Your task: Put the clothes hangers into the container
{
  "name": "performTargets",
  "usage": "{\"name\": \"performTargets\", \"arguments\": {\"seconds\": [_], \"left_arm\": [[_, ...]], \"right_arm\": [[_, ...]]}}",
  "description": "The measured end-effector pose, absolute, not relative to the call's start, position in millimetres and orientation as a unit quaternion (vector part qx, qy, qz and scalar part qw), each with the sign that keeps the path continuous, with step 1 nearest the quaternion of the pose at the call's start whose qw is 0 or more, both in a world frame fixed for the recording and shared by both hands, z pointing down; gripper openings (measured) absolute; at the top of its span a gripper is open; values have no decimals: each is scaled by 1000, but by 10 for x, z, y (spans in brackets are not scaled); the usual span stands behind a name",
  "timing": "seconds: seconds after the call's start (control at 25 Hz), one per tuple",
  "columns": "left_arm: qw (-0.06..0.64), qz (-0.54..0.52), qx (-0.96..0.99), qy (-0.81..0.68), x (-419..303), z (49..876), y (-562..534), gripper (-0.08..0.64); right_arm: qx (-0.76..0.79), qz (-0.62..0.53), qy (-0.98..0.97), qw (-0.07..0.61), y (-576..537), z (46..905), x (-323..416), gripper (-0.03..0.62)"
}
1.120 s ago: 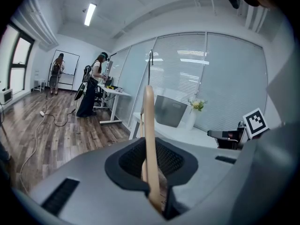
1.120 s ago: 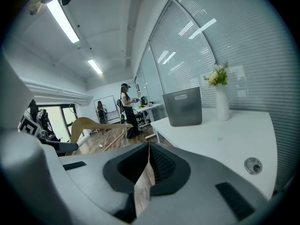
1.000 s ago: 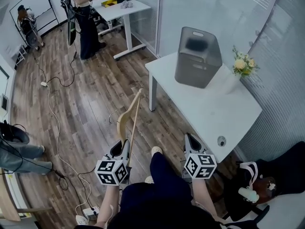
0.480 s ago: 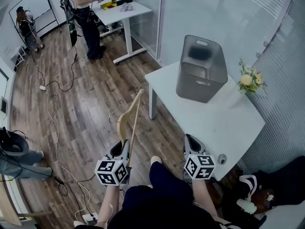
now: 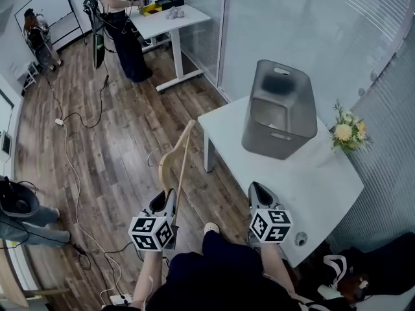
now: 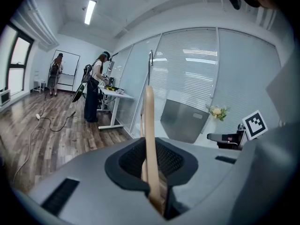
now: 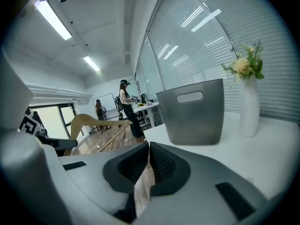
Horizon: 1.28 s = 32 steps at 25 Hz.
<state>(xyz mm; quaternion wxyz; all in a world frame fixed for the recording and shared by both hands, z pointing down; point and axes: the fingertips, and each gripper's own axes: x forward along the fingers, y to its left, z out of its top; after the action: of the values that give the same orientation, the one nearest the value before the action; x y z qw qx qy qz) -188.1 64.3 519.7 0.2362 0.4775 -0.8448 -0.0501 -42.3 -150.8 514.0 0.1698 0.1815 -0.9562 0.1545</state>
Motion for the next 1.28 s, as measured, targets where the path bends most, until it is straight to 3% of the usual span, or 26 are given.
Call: {"name": "performTargets", "arguments": {"seconds": [0.48, 1.28], "left_arm": [[225, -57, 469, -852, -2216, 5152, 128, 57], [229, -48, 485, -843, -2253, 5174, -226, 57]], "right_arm": [[168, 156, -960, 163, -2030, 5144, -874, 31], [172, 165, -959, 152, -2301, 5146, -910, 31]]}}
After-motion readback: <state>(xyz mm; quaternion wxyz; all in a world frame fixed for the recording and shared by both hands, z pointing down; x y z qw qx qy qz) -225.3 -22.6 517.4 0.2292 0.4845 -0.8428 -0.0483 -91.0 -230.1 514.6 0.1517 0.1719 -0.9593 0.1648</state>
